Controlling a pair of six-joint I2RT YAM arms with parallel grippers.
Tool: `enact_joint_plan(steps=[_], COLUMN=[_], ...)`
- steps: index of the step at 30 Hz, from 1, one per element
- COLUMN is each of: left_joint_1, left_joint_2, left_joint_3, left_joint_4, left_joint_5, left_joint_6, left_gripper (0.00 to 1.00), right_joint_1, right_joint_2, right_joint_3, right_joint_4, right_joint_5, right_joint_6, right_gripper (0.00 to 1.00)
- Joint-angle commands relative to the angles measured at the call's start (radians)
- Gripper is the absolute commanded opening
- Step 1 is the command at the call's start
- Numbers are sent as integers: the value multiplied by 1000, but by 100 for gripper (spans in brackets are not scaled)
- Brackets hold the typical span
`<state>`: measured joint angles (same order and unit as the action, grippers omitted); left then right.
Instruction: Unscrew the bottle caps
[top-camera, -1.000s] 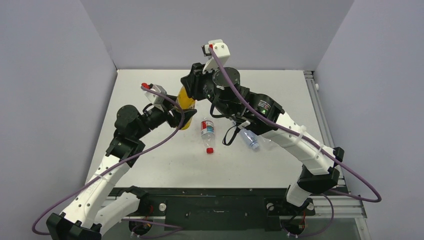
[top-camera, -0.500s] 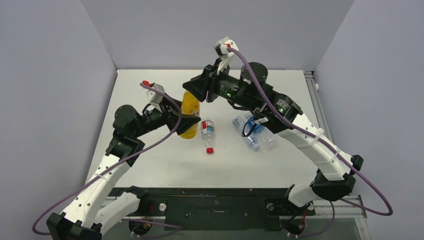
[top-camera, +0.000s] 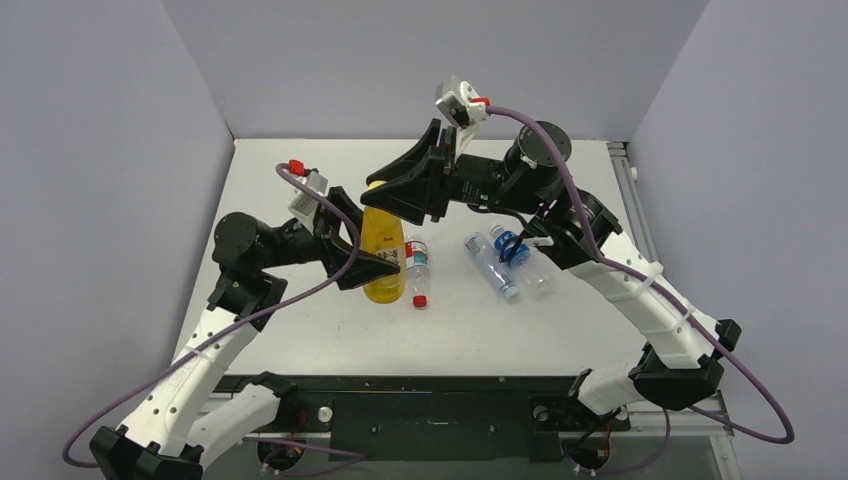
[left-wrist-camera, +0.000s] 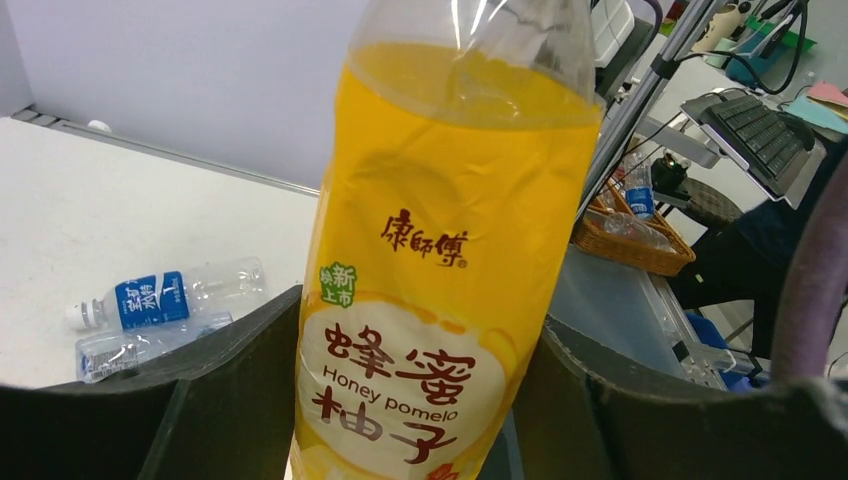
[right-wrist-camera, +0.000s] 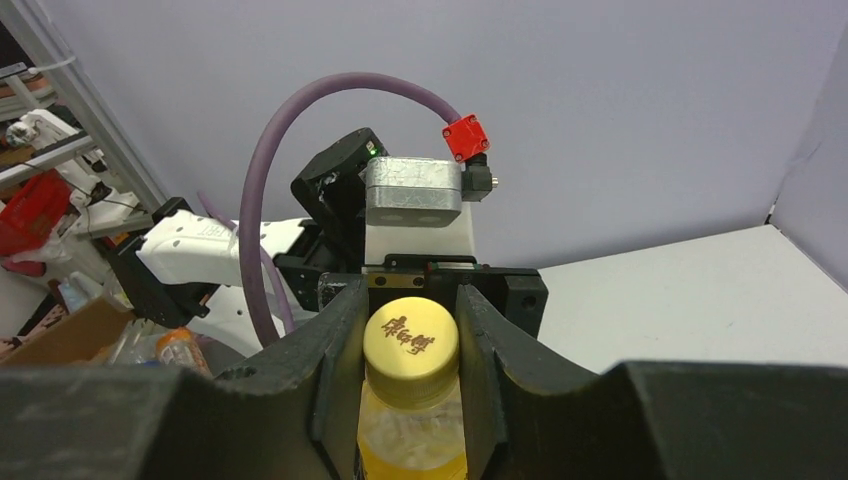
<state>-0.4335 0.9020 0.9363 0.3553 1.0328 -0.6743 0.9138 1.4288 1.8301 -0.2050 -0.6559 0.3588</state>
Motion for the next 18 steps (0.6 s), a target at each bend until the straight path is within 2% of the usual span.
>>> enact_joint_plan(steps=[1, 2, 3, 4, 5, 6, 9, 11, 14, 18], left_joint_1=[-2, -2, -2, -2, -2, -2, -3, -4, -7, -18], left_joint_2=[18, 22, 23, 26, 27, 26, 22, 20, 21, 19], left_joint_3=[33, 33, 32, 34, 37, 39, 28, 15, 2, -9], left_joint_4=[30, 17, -18, -41, -105, -135, -216, -228, -238, -260], left_joint_5=[7, -6, -44, -74, -142, -178, -365, -464, -555, -586], left_joint_6=[17, 34, 79, 108, 181, 217, 405, 473, 535, 563], left_gripper=[0, 0, 0, 0, 0, 0, 0, 0, 0, 0], right_joint_1=[-11, -10, -8, -8, -3, 3, 78, 138, 174, 181], right_joint_2=[-14, -15, -16, -19, -21, -24, 2, 51, 134, 215], right_joint_3=[73, 85, 100, 103, 107, 107, 128, 178, 291, 356], right_joint_4=[-121, -148, -189, -202, -219, -225, -276, -330, -427, -437], right_joint_5=[25, 90, 228, 303, 442, 508, 834, 1011, 1129, 1109], right_joint_6=[-80, -106, -111, -109, -104, -90, -76, -69, -17, 18], right_gripper=[6, 21, 31, 55, 68, 77, 81, 81, 79, 70])
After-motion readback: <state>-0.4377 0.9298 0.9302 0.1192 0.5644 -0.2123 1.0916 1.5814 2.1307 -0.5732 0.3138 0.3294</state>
